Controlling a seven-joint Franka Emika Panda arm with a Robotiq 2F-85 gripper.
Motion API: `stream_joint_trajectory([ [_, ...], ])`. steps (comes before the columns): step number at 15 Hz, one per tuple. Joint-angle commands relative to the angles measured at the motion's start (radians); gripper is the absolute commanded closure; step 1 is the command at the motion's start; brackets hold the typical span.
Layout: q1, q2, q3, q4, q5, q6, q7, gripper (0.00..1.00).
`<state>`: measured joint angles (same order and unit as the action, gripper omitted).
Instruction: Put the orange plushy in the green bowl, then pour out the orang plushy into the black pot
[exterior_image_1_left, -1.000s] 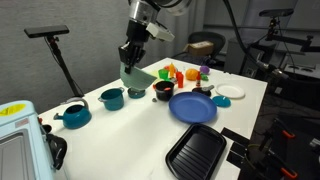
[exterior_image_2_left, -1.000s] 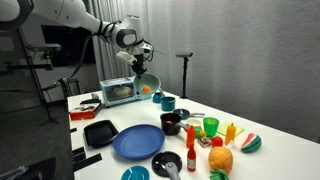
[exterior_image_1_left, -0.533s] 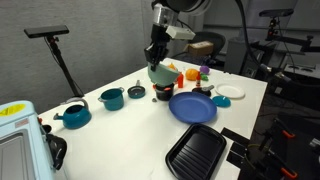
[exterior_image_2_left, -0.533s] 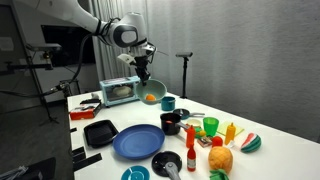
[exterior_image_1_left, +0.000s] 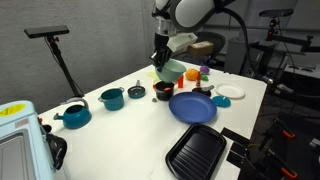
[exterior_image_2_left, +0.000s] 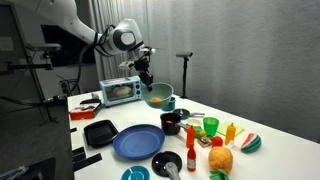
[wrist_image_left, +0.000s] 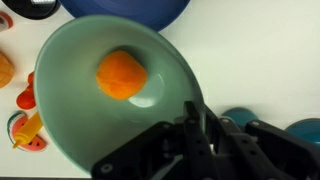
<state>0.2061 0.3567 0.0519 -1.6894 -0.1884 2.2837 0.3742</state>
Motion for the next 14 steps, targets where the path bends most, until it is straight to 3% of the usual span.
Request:
stream_joint_trajectory([
  [1, 0.013, 0.022, -0.013, 0.020, -0.027, 0.061, 0.006, 0.98],
  [9, 0.013, 0.114, -0.001, 0.087, 0.011, 0.152, -0.035, 0.98],
  [14, 0.028, 0.184, 0.017, 0.183, 0.031, 0.131, -0.086, 0.98],
])
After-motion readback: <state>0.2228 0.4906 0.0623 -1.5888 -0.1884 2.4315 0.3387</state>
